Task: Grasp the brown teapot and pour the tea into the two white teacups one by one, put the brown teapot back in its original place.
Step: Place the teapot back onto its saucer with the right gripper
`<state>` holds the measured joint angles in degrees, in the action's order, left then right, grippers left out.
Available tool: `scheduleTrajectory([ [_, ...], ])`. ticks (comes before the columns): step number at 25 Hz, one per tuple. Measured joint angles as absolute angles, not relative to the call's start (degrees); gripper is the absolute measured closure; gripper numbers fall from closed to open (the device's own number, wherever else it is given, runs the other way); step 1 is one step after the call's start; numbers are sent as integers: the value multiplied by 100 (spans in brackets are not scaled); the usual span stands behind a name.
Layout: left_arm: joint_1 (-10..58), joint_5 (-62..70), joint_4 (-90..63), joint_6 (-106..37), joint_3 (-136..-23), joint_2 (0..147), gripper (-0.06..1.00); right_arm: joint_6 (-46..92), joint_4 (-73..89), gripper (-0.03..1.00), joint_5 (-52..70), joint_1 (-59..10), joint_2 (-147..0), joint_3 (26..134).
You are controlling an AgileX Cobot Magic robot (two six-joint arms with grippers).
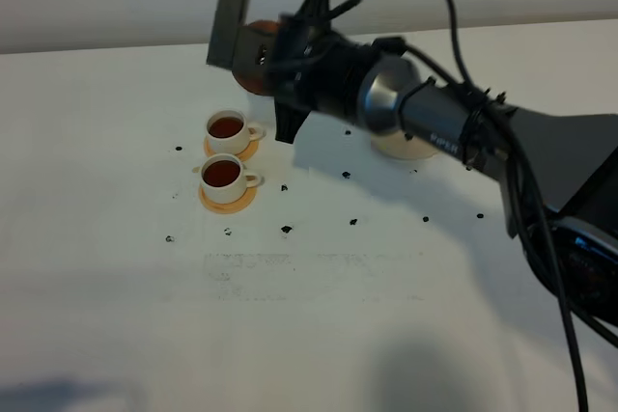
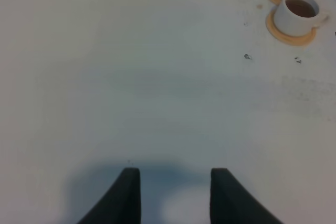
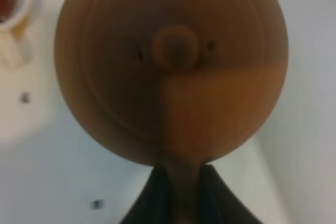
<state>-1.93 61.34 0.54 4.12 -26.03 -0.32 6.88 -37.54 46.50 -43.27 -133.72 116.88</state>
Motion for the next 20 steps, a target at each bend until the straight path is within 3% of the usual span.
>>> scheduleTrajectory([
  [8, -193, 6134, 54, 412, -2603, -32, 64, 1143, -1697, 87, 4887, -3872, -13372, 11878],
  [20, -193, 6134, 54, 412, -2603, -32, 64, 1056, -1079, 87, 5010, -3468, -13582, 11892],
])
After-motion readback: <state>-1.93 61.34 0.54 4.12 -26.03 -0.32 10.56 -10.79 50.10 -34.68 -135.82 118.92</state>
